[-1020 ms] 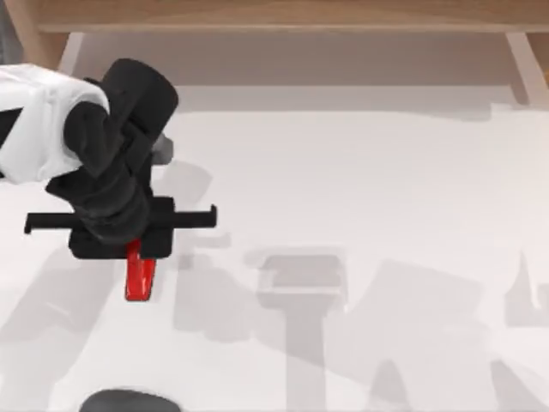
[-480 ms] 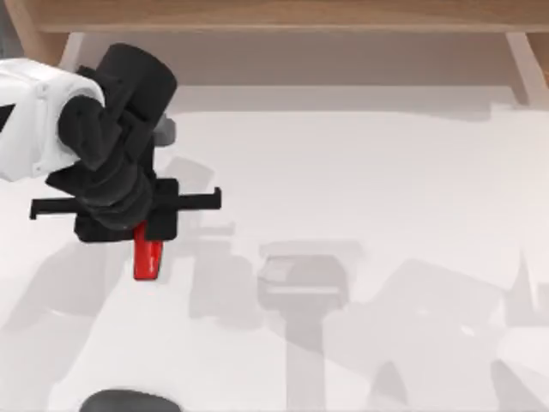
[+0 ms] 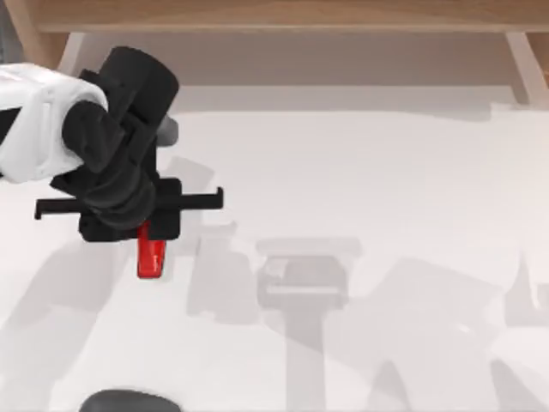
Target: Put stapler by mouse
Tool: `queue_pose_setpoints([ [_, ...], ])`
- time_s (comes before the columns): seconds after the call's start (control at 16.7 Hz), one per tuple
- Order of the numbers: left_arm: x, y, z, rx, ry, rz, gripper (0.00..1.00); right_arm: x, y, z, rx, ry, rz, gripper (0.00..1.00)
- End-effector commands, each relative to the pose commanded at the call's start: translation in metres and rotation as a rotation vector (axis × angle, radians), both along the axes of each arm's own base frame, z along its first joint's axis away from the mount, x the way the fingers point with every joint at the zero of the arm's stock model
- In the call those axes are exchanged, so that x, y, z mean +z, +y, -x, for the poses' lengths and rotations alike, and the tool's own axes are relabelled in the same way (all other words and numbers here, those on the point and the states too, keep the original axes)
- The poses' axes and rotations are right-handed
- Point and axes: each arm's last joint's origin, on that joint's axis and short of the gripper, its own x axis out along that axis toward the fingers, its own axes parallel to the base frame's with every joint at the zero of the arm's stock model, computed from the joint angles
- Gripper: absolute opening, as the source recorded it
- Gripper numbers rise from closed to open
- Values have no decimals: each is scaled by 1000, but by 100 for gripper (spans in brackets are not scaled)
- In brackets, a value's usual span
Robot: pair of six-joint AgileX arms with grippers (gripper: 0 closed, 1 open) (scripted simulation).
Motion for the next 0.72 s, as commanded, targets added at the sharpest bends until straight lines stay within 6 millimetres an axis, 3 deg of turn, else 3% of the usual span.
queue_pose_setpoints([
  [0.42, -35, 3, 8, -3, 123, -53, 0, 0, 0, 0, 0, 0, 0, 100],
  [0.72, -35, 3, 8, -3, 123, -53, 0, 0, 0, 0, 0, 0, 0, 100],
])
